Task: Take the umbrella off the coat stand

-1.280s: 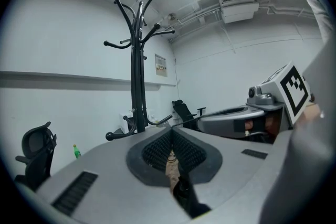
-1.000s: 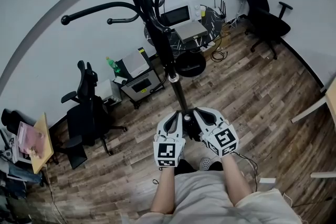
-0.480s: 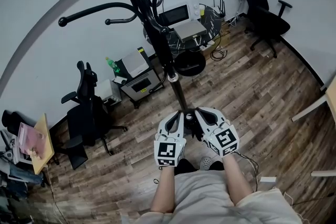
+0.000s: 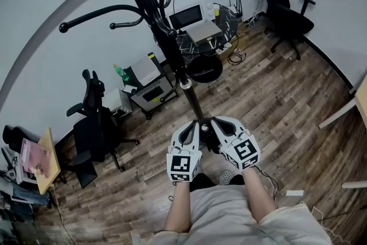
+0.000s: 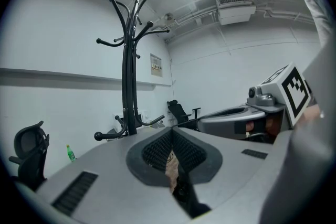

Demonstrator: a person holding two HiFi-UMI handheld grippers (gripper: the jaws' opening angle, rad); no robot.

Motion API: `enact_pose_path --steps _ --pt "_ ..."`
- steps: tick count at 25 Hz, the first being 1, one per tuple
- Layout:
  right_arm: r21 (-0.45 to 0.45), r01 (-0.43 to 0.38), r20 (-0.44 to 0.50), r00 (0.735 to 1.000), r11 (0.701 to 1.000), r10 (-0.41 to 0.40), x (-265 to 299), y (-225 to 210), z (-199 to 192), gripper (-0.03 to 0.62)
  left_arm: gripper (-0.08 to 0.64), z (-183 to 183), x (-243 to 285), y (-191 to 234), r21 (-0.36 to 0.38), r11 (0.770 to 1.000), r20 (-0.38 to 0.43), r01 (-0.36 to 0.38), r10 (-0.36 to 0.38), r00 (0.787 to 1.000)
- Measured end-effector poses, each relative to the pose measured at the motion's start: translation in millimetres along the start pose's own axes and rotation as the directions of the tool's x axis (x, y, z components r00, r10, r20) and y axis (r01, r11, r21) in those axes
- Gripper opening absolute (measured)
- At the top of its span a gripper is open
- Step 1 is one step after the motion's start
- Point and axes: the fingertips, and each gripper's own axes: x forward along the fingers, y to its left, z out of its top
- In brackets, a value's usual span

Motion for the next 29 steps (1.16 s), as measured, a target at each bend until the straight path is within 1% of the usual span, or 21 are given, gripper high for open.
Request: enact_pose_path --steps 8,13,18,23,29 --pt "-0.006 0.006 -0.009 1.0 1.0 -0.007 -0.4 1.3 -1.2 0.009 0.021 -3.5 -1.4 -1.0 0.0 1.0 -0.001 0.0 0.0 1.0" --pt "-0.005 0.006 -0.012 1.0 1.0 -0.006 -0.2 2.2 -3.5 0.009 0.023 -6.7 -1.6 0.4 -0.028 1.0 -0.008 0.001 -0.001 1.0" --pt "-0.006 0.006 -0.018 1.0 1.0 -0.006 -0.2 2.7 -4.5 0.009 0.023 -7.8 0.3 1.3 -0.036 0.999 -0.012 0.0 -0.001 1.0" --pt "0.009 0.002 -0.003 1.0 1.0 -0.002 -0.7 2.2 -6.2 0.009 0.022 -11.7 1.1 1.3 -0.047 0.999 -0.004 0.004 -0.004 1.0" --pt "-0.004 -0.006 -0.009 1.0 1.0 0.006 3.6 3.7 -9.1 0.009 0.023 -16.4 3.4 6.2 -0.048 0.999 -0.011 -0.008 0.008 1.0"
